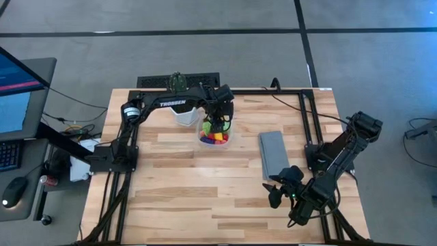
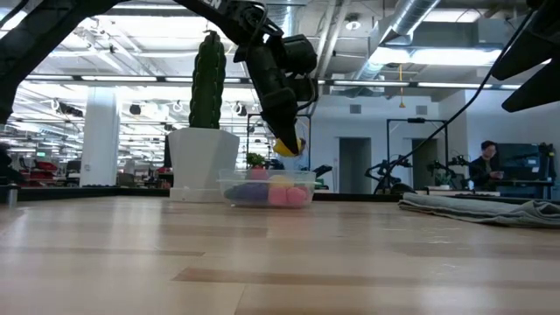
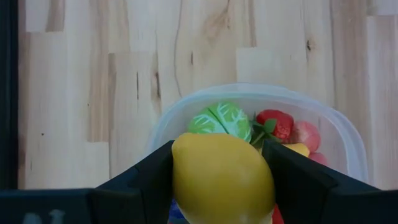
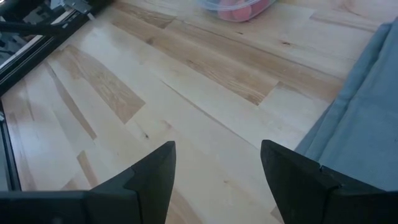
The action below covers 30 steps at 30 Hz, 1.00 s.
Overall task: Pick and placing Produce into tupperware
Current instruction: Put the lemon into the transparent bin, then return to Home Position
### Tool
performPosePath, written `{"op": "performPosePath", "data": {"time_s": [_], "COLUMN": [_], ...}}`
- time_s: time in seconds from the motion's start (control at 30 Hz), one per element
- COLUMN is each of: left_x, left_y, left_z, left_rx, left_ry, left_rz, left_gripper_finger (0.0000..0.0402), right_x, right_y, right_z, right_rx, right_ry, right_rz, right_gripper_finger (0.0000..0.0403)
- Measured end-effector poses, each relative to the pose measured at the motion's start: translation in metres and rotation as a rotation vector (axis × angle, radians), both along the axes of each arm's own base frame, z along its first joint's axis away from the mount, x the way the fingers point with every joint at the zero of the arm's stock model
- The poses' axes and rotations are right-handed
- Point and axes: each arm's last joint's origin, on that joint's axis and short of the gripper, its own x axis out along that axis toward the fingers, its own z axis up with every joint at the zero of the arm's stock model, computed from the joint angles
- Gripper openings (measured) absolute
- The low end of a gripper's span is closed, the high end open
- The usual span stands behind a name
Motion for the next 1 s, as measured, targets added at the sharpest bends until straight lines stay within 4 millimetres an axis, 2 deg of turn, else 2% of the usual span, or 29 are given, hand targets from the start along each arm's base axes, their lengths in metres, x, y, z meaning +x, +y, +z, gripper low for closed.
{"op": "performPosePath", "data": {"time_s": [0.33, 0.53, 1.0], "left_x": [-0.01, -0.009, -0.004], "left_y": [-0.005, -0.005, -0.006], "left_z": [-0.028, -0.029, -0.027], "left_rx": [-0.047, -0.05, -0.096], "left_ry": [0.083, 0.072, 0.008], "left_rz": [0.008, 0.022, 0.024], "left_gripper_finger": [0.021, 0.0216, 0.0263], "right_x": [0.0, 0.0, 0.004], "right_y": [0.0, -0.001, -0.004], "right_z": [0.0, 0.0, 0.0], "right_rx": [-0.005, -0.006, -0.006], "right_ry": [0.004, 0.004, 0.004], "right_rz": [0.0, -0.001, -0.023], "right_gripper_finger": [0.026, 0.026, 0.026]}}
